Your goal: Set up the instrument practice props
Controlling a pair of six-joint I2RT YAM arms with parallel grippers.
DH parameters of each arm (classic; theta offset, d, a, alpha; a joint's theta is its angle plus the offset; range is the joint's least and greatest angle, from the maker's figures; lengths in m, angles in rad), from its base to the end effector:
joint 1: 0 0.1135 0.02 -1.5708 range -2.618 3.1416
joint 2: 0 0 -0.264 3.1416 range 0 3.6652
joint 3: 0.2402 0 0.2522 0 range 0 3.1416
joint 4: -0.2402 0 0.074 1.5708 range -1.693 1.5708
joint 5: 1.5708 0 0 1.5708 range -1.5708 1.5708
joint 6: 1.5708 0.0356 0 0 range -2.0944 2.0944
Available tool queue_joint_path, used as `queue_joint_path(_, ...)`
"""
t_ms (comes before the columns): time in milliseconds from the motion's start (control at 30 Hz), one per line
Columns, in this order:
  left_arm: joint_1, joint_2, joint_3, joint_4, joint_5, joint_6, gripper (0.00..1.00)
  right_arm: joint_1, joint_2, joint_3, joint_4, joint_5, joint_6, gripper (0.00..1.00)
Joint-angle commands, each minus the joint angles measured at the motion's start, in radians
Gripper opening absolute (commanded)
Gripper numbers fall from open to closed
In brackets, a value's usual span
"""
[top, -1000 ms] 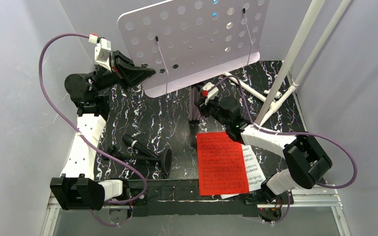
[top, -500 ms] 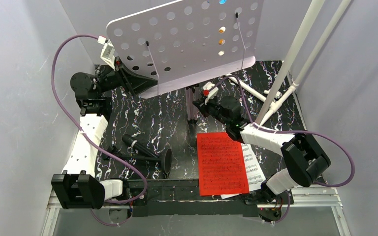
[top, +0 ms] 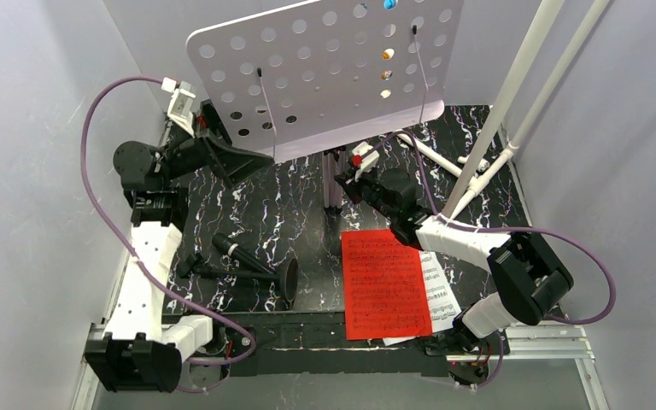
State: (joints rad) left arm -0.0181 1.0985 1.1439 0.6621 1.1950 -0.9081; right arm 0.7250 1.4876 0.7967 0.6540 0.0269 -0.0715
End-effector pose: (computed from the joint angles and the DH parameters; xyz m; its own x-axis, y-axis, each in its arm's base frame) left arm 0.2074 -0.0369 0.4762 -0.1627 -0.2864 -0.9442 0.9513 0.2086 -0.2272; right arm 0.2511 0.2212 0.2627 0.0184 -0.0791 -0.9967 -0.6431 0.7624 -0.0724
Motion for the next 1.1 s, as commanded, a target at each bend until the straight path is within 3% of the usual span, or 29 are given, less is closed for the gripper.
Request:
queue_joint_path(0, 0.017, -0.133, -0.025, -0.106, -0.055, 0.102, 0.98, -0.001, -0.003, 0.014, 0.027, 0.09, 0.025, 0.01)
queue_joint_path(67, 0.017, -0.197, -0.017, -0.308, -0.137, 0.254, 0.98, -0.002, -0.008, 0.01, 0.025, 0.114, 0.033, 0.01)
queue_joint_path(200, 0.017, -0.294, 0.018, -0.763, -0.434, 0.545, 0.98, -0.002, -0.025, 0.0, 0.027, 0.128, 0.039, 0.01)
queue_joint_path(267, 0.017, -0.319, 0.021, -0.925, -0.567, 0.623, 0.98, -0.001, -0.023, 0.0, 0.026, 0.133, 0.042, 0.01)
queue_joint_path(400, 0.017, -0.393, -0.013, -1.083, -0.738, 0.7, 0.98, -0.001, -0.023, 0.001, 0.019, 0.141, 0.048, 0.01)
queue_joint_path(533, 0.003, -0.442, -0.065, -1.169, -0.722, 0.73, 0.98, -0.002, -0.026, 0.009, -0.003, 0.15, 0.052, 0.01)
queue_joint_path(600, -0.009, -0.466, -0.147, -1.148, -0.627, 0.751, 0.97, -0.001, -0.026, 0.014, -0.012, 0.133, 0.049, 0.01)
queue_joint_path(667, -0.02, -0.484, -0.265, -1.027, -0.488, 0.707, 0.97, -0.001, -0.027, 0.017, -0.014, 0.115, 0.05, 0.01)
queue_joint_path(767, -0.047, -0.485, -0.494, -0.623, -0.348, 0.523, 0.96, -0.001, -0.026, 0.025, -0.025, 0.096, 0.057, 0.01)
queue_joint_path(833, -0.167, -0.478, -0.607, -0.403, -0.446, 0.516, 0.94, -0.001, -0.027, 0.03, -0.038, 0.077, 0.062, 0.01)
queue_joint_path(933, -0.361, -0.398, -0.676, -0.243, -0.678, 0.71, 0.98, -0.001, -0.027, 0.041, -0.056, 0.044, 0.064, 0.01)
queue_joint_path(1000, -0.385, -0.224, -0.623, -0.147, -0.7, 0.651, 0.97, -0.001, -0.025, 0.059, -0.081, 0.031, 0.089, 0.01)
queue_joint_path(1067, -0.402, -0.09, -0.529, -0.109, -0.717, 0.571, 0.91, -0.001, -0.025, 0.063, -0.095, 0.029, 0.095, 0.01)
